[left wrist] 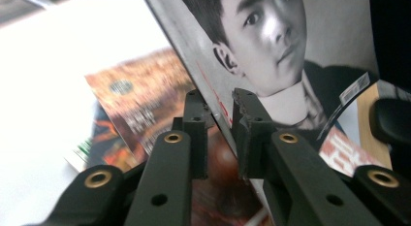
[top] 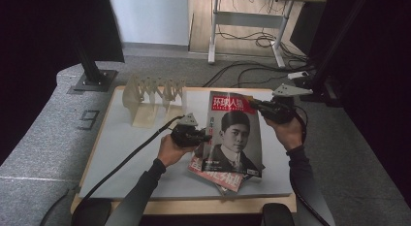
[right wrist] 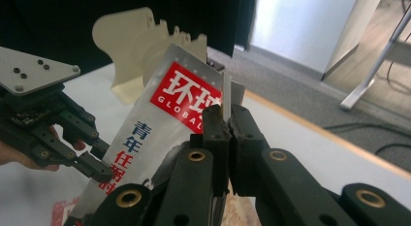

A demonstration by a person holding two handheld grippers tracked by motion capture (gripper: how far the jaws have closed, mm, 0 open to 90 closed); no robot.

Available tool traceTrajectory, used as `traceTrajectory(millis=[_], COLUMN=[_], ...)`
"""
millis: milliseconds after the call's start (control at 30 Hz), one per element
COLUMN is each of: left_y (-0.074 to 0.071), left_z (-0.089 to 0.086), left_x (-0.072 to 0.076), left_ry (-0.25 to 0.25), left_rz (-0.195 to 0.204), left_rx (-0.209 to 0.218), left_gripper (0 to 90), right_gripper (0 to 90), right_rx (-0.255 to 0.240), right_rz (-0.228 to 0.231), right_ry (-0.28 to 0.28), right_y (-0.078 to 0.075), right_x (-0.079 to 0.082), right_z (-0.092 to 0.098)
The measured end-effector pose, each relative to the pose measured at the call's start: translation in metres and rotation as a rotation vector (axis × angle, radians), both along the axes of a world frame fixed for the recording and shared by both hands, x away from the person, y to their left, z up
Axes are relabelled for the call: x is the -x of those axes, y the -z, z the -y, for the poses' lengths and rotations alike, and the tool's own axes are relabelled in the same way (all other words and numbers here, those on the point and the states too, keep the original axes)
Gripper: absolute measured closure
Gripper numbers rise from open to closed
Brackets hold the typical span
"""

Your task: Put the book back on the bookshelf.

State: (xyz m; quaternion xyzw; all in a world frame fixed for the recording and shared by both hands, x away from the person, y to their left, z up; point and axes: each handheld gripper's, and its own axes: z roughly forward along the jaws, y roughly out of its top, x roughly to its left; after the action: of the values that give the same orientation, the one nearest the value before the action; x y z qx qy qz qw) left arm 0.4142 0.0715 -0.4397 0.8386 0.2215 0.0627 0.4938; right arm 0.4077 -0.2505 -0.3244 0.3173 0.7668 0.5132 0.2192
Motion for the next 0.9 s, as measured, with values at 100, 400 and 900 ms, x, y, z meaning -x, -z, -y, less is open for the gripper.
traceTrajectory(millis=[100,400,900], left_y=[-0.008,-0.013,-0.014], left_z=[-0.005,-0.013,-0.028], left_x=[-0.001,0.006,0.014], left_ry=[-0.032,-0.045,0.004], left_rz=[0.042,0.098,0.067], left_rx=[0.026,0.012,0.009], left_gripper=[81.0,84.2,86.4], right_gripper=[86.4,86.2,84.9], right_rx=[-0.010,-0.038,-0.029], right_rz=[0.034,0.057,0.061], right_ry=[-0.002,-0.011,-0.036], right_y=[-0.011,-0.014,-0.013], right_x=[0.003,0.009,0.015], right_z=[0.000,0.005,0.010])
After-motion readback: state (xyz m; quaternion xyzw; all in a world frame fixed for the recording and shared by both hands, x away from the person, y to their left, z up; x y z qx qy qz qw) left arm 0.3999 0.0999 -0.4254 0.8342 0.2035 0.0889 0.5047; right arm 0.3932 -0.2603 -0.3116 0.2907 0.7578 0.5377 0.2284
